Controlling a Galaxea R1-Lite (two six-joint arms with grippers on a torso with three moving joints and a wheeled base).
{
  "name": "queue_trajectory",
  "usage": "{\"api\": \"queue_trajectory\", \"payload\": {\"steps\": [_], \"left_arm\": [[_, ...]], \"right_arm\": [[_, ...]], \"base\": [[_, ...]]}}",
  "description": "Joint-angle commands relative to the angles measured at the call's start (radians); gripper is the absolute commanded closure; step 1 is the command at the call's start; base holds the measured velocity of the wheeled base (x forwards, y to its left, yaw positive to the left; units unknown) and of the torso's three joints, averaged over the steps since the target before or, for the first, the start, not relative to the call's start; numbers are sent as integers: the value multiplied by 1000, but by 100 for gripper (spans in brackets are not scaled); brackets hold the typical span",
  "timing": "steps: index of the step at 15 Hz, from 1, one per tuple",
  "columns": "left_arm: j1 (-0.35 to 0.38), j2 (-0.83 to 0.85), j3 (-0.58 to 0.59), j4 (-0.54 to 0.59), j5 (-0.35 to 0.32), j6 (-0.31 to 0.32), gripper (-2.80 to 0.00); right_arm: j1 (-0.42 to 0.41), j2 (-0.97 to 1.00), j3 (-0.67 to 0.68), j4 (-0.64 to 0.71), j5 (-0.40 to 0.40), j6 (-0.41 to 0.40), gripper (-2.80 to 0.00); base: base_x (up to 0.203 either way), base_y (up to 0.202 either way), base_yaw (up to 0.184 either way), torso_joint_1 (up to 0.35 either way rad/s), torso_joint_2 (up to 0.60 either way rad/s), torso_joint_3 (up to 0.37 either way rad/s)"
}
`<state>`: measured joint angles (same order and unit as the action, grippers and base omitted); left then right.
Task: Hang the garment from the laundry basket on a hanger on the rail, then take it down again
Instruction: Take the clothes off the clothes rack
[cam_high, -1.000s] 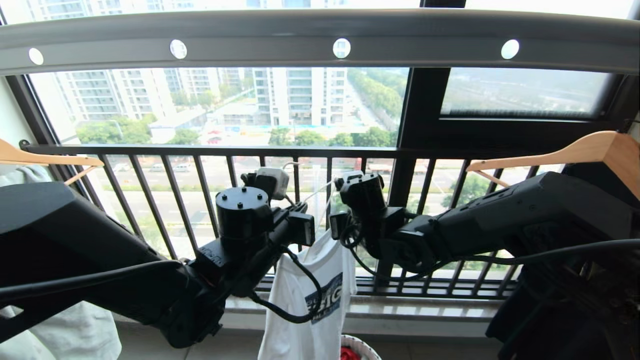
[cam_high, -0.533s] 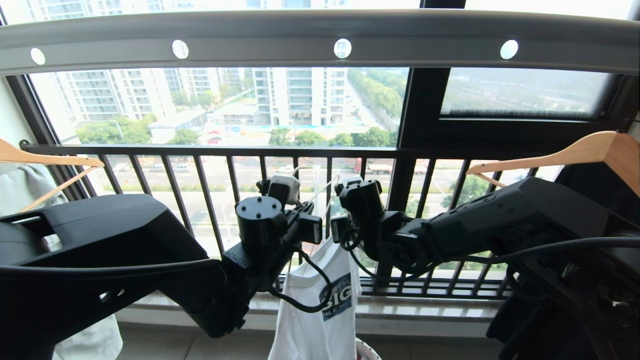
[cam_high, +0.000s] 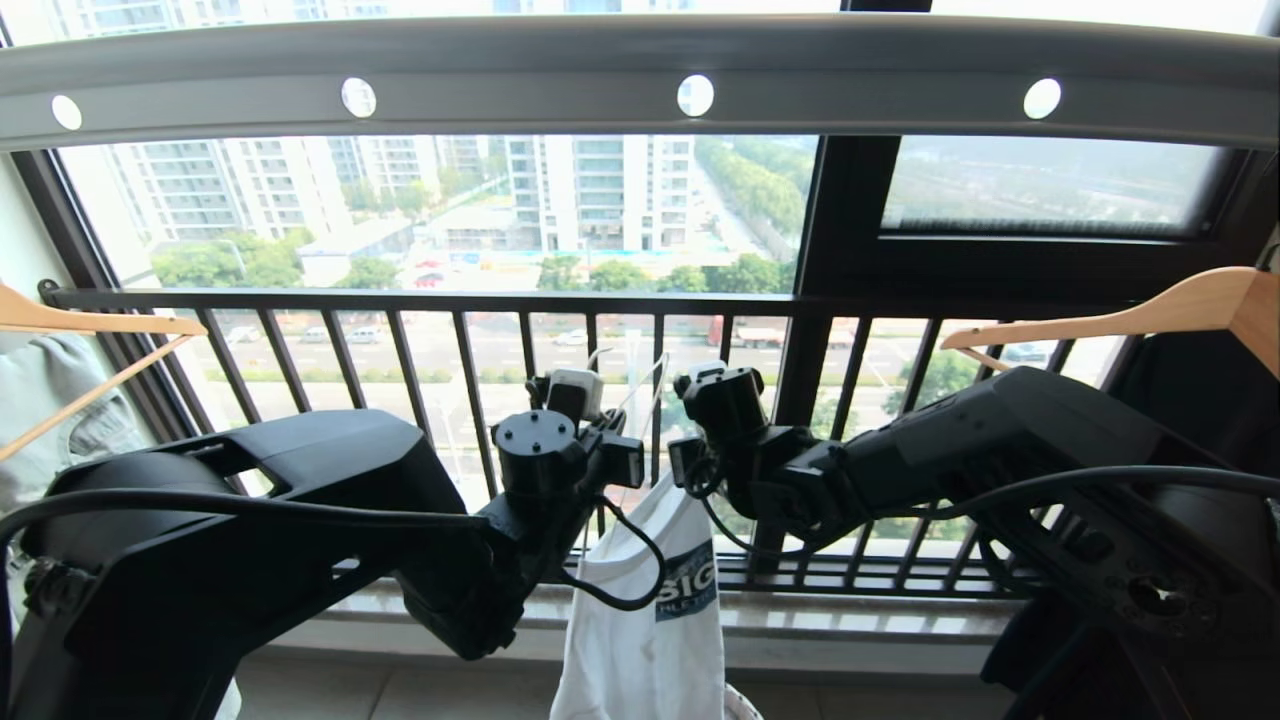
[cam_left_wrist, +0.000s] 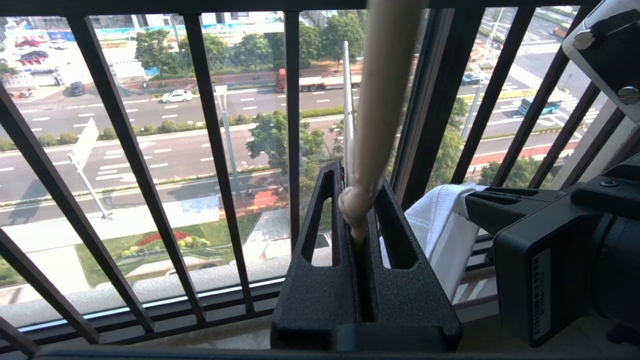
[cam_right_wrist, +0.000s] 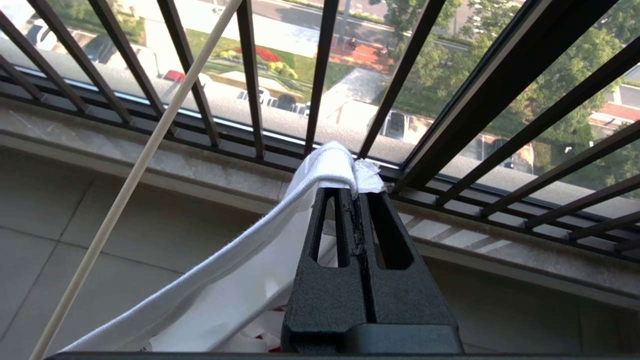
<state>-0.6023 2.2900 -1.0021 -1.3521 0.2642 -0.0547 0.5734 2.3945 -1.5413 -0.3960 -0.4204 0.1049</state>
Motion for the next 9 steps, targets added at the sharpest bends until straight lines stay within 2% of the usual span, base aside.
{"api": "queue_trajectory", "payload": {"steps": [1,2,7,9], "left_arm": [[0,33,-34,-58,25,-1,0],[0,45,-60,-77,61,2,0],[-1,71,-116,-84,103,7,0],[-1,79,-121,-90,114,32,0]], "right_arm": [[0,15,6,-3,-4,-1,0],[2,15,6,-3,-6,-1,0],[20,0,36,-1,-8,-1,0],[13,3,26,-1,-9,-4,0]], "base": [[0,0,0,0,0,0],[0,0,0,0,0,0],[0,0,0,0,0,0],[0,0,0,0,0,0]]}}
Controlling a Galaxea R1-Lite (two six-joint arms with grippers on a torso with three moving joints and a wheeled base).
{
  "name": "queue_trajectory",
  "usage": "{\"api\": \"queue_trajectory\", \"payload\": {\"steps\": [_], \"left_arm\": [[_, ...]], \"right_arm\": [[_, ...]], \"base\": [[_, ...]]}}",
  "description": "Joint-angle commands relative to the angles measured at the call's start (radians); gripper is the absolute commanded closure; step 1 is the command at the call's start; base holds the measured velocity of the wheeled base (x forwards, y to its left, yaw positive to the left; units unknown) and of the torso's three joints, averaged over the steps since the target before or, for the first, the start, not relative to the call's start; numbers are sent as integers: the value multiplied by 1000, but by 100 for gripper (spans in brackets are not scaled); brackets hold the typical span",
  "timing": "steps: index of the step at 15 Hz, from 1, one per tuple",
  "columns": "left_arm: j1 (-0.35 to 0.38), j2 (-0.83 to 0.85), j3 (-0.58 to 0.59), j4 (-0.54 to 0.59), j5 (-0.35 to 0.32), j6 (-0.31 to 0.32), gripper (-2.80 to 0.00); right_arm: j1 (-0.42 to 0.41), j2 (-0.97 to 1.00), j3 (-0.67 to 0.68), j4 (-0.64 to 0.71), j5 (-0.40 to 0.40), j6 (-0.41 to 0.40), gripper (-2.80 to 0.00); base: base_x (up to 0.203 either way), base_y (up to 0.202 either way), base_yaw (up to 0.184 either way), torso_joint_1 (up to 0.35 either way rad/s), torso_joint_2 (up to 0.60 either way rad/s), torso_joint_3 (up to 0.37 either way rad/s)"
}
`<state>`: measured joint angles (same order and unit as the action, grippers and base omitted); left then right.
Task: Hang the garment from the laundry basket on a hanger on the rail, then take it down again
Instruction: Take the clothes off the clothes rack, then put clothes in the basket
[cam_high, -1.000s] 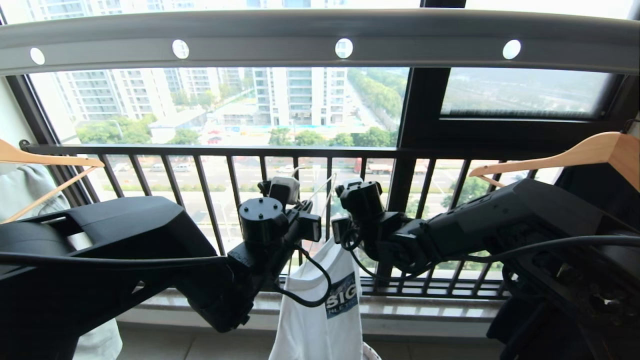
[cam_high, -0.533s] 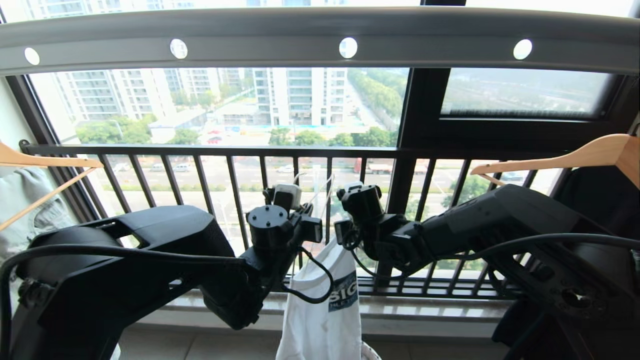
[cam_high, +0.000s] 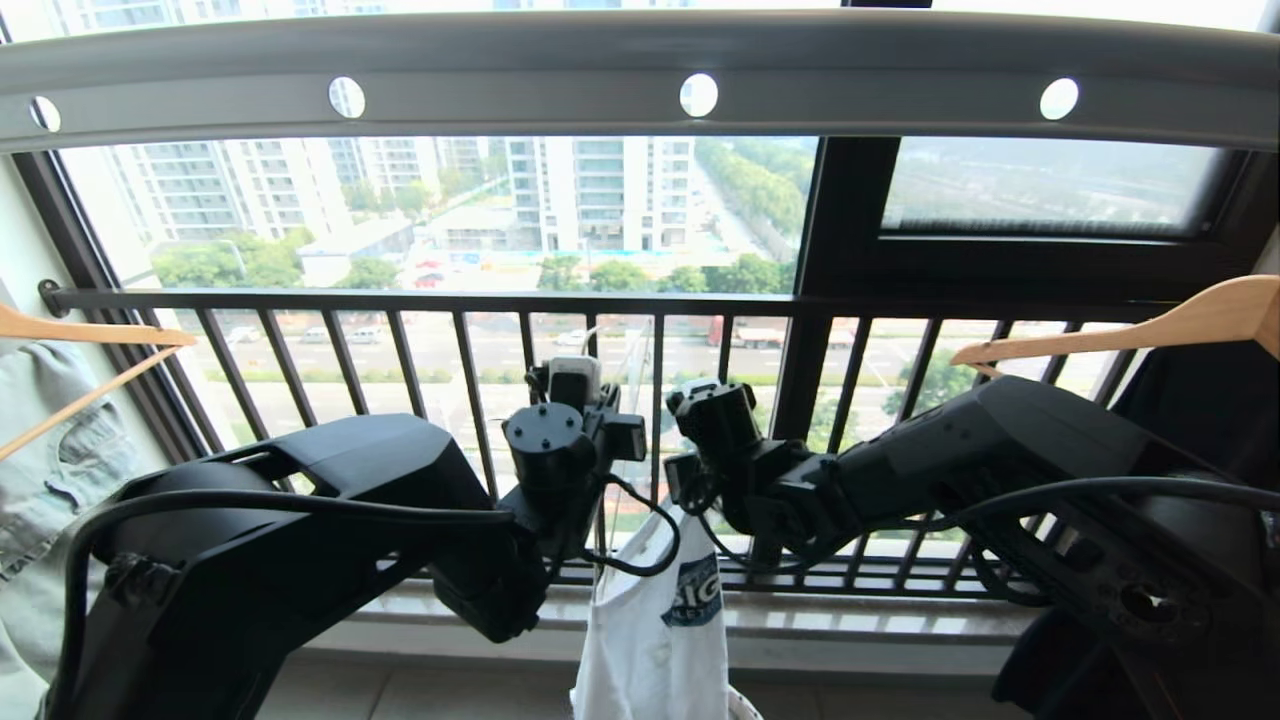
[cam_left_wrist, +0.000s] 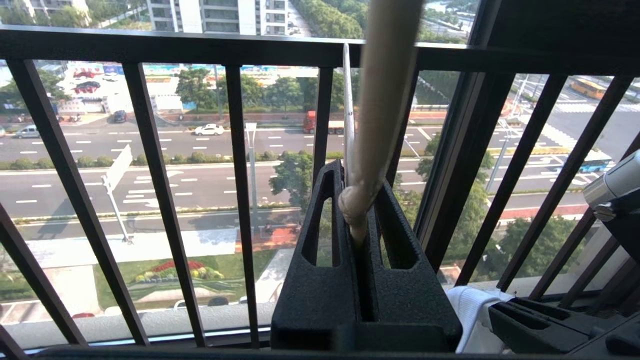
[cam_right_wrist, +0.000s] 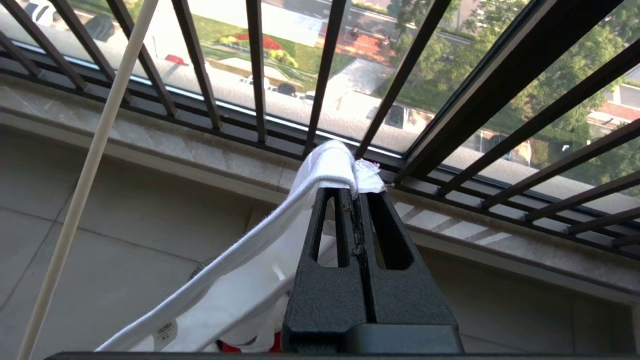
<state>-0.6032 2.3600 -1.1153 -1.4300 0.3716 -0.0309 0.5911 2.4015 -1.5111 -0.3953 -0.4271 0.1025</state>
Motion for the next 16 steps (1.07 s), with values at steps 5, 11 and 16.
{"api": "queue_trajectory", "payload": {"steps": [5,11,16], "left_arm": [[2,21,-24,-55,25,52,0],[0,-83,106,-38,18,60,0],[22,-158,207,37,15,55,0]], "right_arm": [[-7,0,0,-2,-4,-4,0],[-7,26,10,-2,-4,-11,0],[-7,68,2,-2,1,-34,0]], "base": [[0,0,0,0,0,0],[0,0,0,0,0,0],[0,0,0,0,0,0]]}}
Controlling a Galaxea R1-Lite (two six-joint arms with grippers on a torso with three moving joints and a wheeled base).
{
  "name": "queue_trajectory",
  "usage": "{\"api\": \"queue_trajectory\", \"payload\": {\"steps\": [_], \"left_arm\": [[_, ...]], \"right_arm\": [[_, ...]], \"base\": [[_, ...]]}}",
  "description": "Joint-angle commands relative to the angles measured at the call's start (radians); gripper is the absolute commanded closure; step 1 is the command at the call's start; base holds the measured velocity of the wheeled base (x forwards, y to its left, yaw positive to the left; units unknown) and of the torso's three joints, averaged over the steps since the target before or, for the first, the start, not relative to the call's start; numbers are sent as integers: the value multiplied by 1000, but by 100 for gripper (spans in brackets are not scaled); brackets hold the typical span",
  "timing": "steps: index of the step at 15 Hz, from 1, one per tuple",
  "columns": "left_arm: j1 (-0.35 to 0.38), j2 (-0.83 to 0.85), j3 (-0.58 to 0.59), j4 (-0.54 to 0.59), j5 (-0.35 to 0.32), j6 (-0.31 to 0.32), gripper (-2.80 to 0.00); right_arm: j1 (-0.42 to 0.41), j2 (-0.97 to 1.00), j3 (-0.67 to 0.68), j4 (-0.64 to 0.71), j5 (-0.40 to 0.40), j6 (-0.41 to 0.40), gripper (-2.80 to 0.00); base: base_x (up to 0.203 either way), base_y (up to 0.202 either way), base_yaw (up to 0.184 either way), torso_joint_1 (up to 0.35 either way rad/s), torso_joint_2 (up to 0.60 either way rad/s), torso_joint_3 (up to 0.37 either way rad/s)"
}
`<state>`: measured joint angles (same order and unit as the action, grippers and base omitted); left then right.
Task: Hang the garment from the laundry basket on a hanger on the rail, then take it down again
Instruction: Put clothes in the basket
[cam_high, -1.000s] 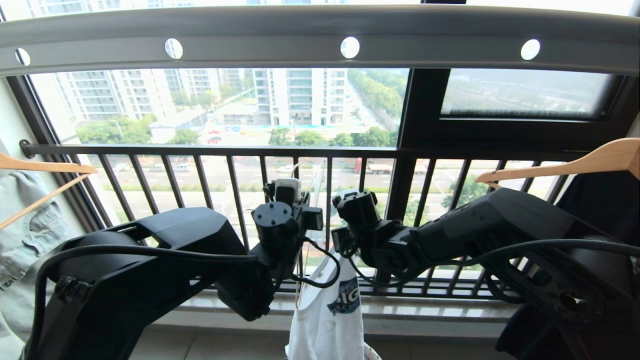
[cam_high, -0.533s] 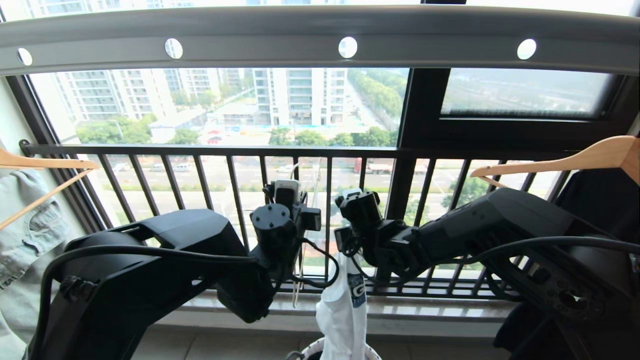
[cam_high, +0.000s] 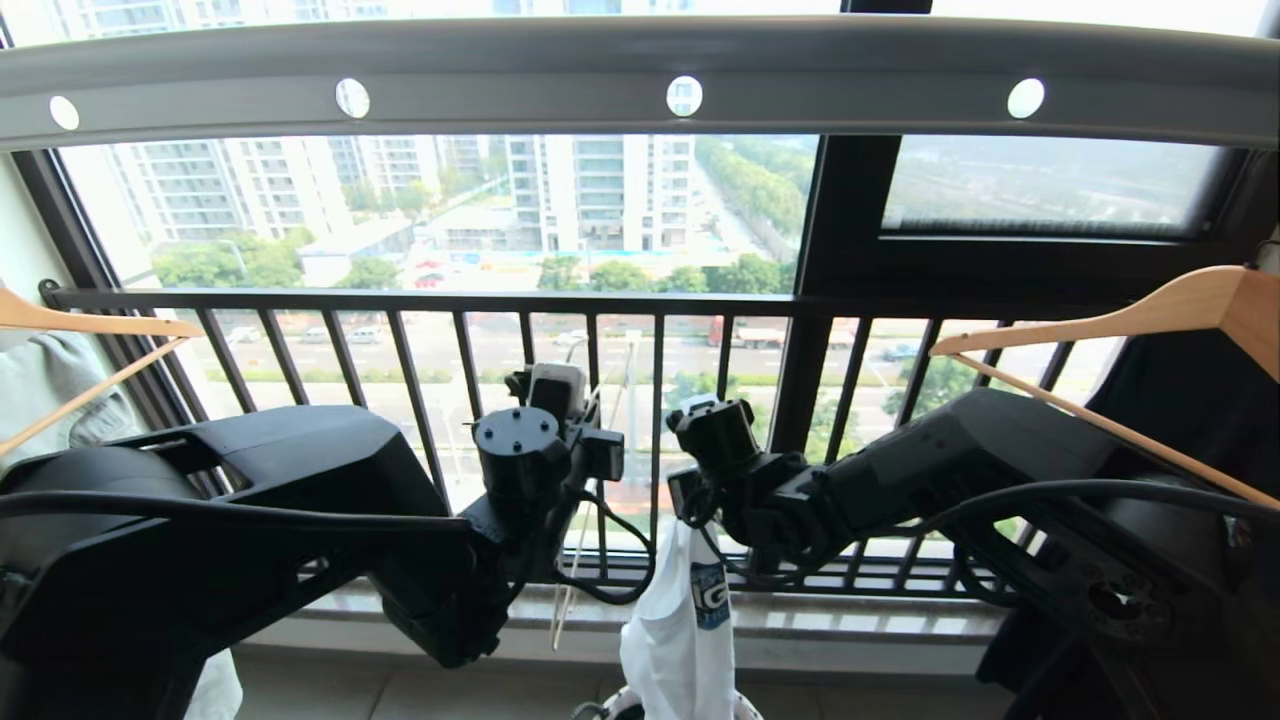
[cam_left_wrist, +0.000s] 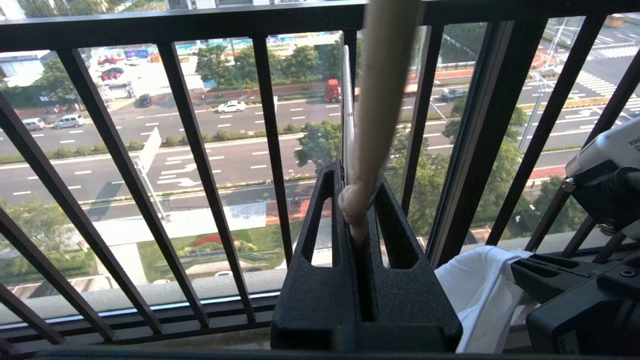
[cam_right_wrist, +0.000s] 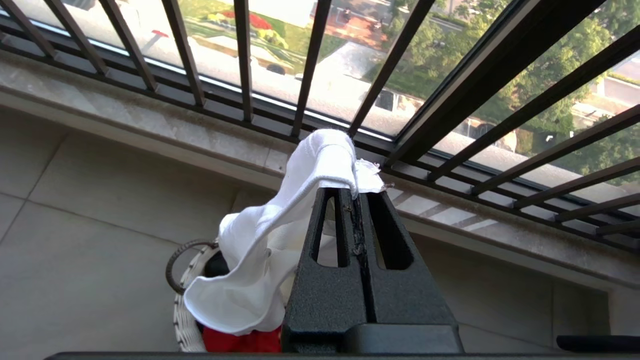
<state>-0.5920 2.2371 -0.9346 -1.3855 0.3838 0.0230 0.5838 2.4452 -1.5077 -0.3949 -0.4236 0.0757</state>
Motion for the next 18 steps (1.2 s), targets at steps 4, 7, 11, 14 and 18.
{"api": "queue_trajectory", "payload": {"steps": [4,7,11,14,18], "left_arm": [[33,-133,78,55,1,5,0],[34,-230,77,208,-1,4,0],[34,-330,68,357,-2,3,0],[34,-382,61,438,-2,3,0],[34,-442,52,571,-24,2,0]], "right_arm": [[-6,68,1,0,0,-65,0],[-6,104,7,10,4,-113,0],[-4,120,17,110,66,-123,0],[-4,105,17,205,105,-122,0],[14,61,16,325,156,-118,0]], "base": [[0,0,0,0,0,0],[0,0,0,0,0,0],[0,0,0,0,0,0],[0,0,0,0,0,0],[0,0,0,0,0,0]]}}
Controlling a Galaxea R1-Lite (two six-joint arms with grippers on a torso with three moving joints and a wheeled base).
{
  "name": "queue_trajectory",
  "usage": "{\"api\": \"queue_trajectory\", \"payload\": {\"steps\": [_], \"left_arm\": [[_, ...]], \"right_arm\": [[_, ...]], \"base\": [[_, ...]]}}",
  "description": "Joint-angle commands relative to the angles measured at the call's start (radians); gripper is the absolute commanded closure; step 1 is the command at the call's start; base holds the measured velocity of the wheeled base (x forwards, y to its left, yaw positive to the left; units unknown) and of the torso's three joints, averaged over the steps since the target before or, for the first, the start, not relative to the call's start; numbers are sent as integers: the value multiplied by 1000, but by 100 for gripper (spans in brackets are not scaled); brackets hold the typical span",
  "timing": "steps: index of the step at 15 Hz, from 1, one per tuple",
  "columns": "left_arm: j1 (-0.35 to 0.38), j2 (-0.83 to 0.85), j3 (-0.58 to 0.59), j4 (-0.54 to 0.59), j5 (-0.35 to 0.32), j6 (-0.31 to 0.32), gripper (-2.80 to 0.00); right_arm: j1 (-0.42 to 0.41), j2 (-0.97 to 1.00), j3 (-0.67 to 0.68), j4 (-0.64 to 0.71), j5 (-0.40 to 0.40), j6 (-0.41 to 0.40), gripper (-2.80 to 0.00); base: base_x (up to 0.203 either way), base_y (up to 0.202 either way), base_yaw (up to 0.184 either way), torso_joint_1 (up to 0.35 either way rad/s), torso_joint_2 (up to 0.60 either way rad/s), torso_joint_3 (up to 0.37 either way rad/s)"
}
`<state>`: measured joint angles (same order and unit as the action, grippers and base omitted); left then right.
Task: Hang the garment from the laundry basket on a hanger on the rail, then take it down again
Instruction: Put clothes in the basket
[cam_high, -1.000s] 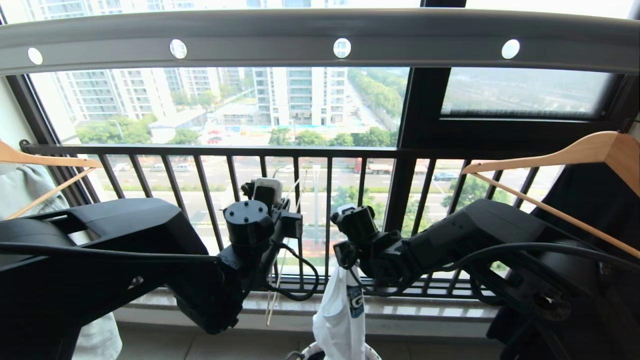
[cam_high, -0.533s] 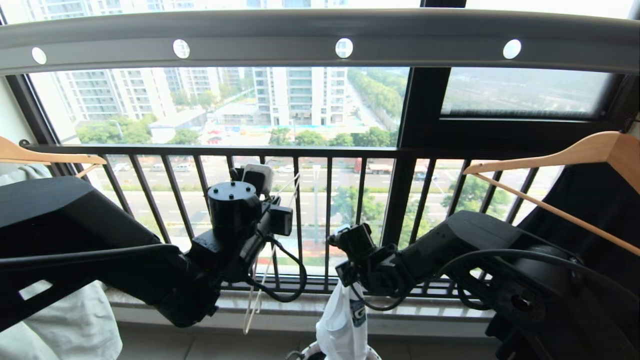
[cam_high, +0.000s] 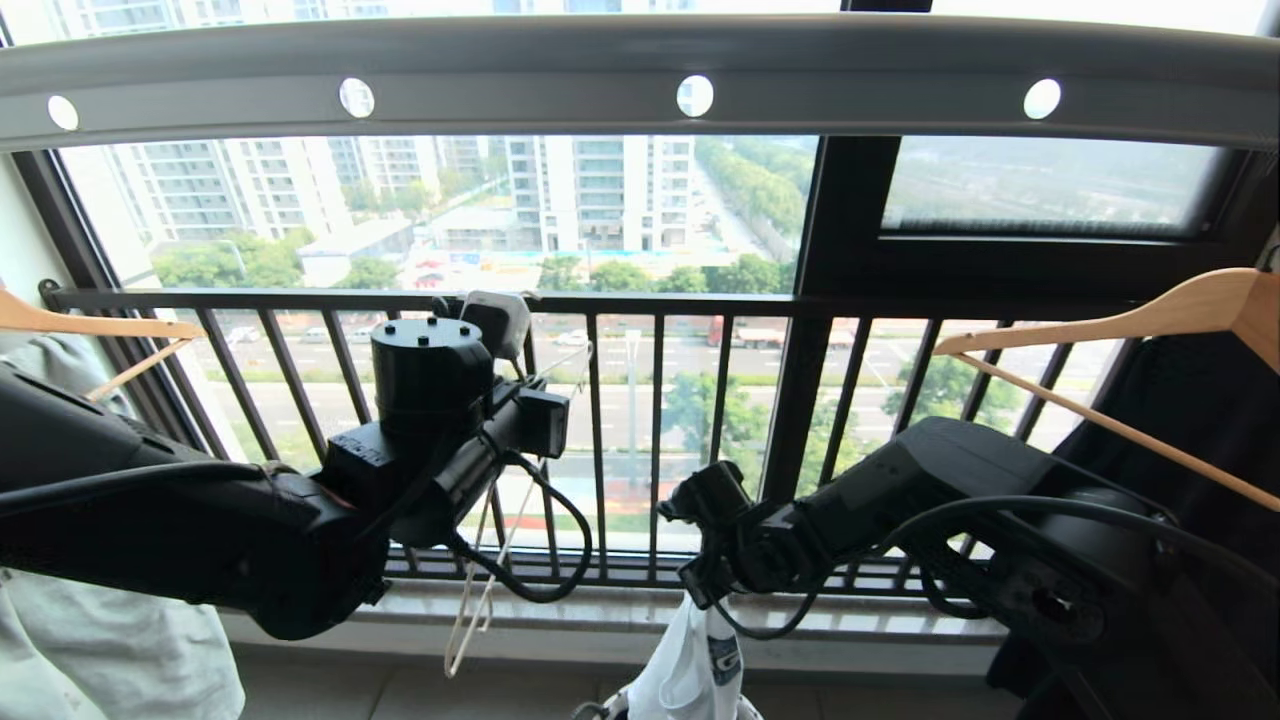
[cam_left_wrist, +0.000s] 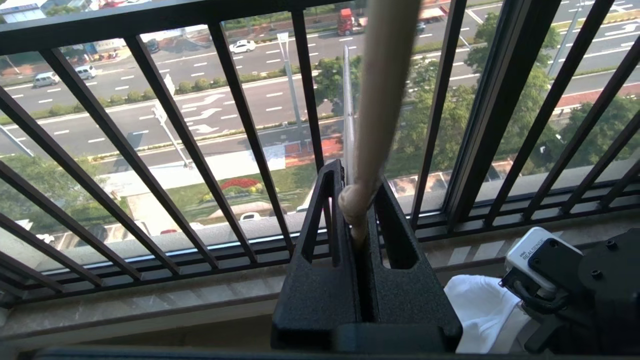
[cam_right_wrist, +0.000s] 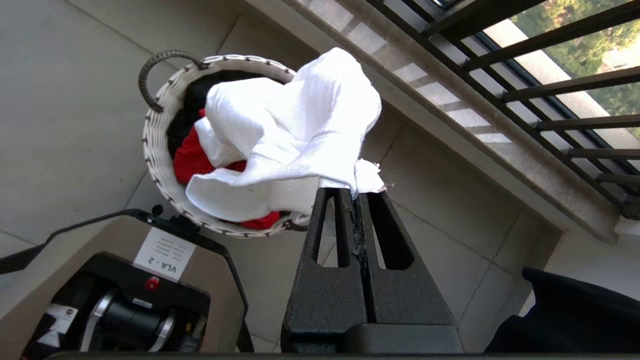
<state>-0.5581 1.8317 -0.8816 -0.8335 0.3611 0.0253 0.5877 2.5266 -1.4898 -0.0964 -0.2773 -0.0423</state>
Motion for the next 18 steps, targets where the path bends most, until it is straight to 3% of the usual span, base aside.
{"api": "queue_trajectory", "payload": {"steps": [1,18], "left_arm": [[0,-44,-2,43,-2,-1,0],[0,-55,-30,91,-2,-5,0]], "right_arm": [[20,-21,-6,43,19,1,0],[38,-20,-7,57,37,-9,0]], "base": [[0,0,0,0,0,0],[0,0,0,0,0,0]]}}
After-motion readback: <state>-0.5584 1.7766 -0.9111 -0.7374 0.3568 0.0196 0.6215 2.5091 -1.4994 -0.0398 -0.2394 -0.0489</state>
